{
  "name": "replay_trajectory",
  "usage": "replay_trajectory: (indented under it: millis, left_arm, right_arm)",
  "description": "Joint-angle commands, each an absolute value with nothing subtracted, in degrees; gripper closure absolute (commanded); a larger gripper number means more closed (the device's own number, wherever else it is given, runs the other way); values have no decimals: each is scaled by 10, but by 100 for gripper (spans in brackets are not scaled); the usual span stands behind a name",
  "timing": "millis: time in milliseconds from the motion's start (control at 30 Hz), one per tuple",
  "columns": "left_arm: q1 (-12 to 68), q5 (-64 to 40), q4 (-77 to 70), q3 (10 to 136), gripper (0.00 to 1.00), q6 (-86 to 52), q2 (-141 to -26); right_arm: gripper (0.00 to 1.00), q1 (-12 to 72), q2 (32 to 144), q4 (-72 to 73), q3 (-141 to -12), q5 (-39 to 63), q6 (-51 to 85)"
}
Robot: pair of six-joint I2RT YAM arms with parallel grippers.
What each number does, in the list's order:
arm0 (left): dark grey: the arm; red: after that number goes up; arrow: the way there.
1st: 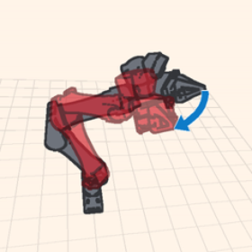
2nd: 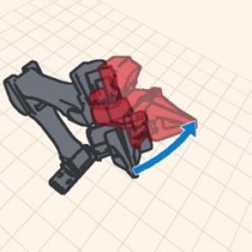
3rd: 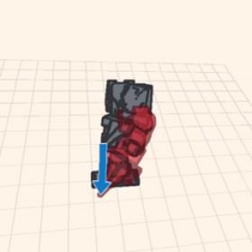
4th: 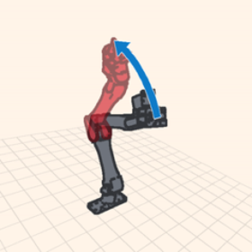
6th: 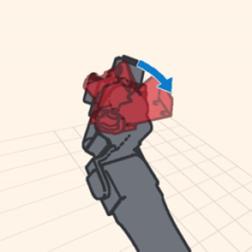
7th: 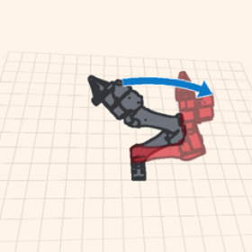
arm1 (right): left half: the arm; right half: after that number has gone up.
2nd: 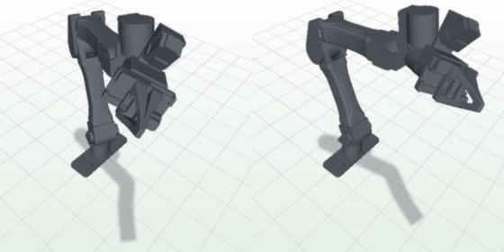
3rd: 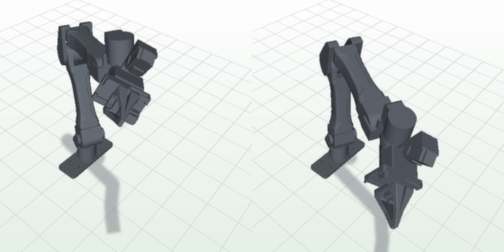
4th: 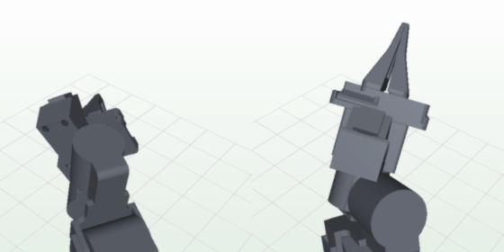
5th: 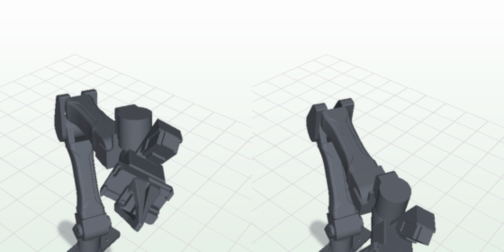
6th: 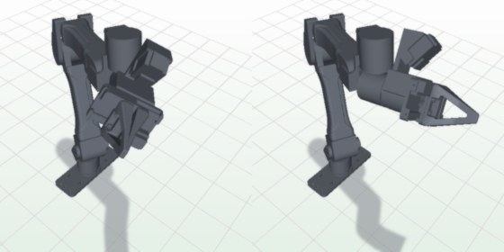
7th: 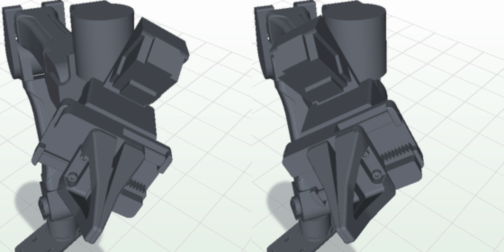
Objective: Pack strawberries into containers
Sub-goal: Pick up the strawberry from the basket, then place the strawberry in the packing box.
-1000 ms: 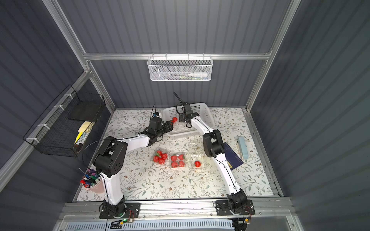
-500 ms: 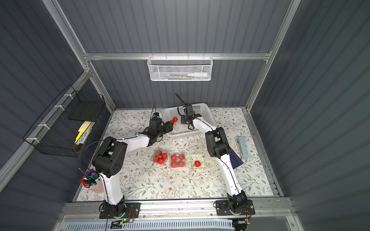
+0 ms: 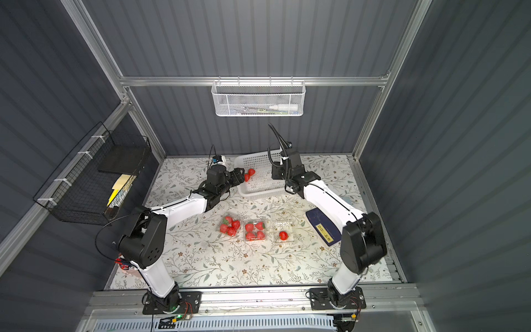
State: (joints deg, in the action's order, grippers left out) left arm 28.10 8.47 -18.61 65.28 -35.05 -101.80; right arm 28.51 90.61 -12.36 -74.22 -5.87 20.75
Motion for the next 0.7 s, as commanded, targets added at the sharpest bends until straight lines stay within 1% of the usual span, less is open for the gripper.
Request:
replay_trajectory:
  millis: [0,100,200,433,467,500,533,567,667]
  left_arm:
    - [283,96,-173,644,22,-342,-1000]
    - [283,98,-172,645,21,-342,-996]
    - [283,95,-171,647,21,-343,-999]
    - [283,91,-171,645,21,-346,-1004]
    - [283,91,-172,643,21,-345,-1003]
    - [283,93,-172,642,21,-345,-1001]
    - [283,96,-172,639,21,-346,-1001]
    - [283,98,-172,638,21,-346,-1000]
    - [283,101,-169,639,21,-346,-1003]
  right_arm:
    - [86,309,864,-223,-652,-92,243]
    - [86,316,821,-252,-576,-89,288]
    - [86,319,806,-256,-525,-77,320]
    - [86,326,868,-253,-504,-46,343]
    - [84,327,876,-251,-504,-41,344]
    - [82,329,882,-251,-504,-38,344]
    - [78,330,886,-252,-503,-37,345]
    - [68,332,889,-253,-503,-38,344]
    - [53,334,894,-256,-501,-36,345]
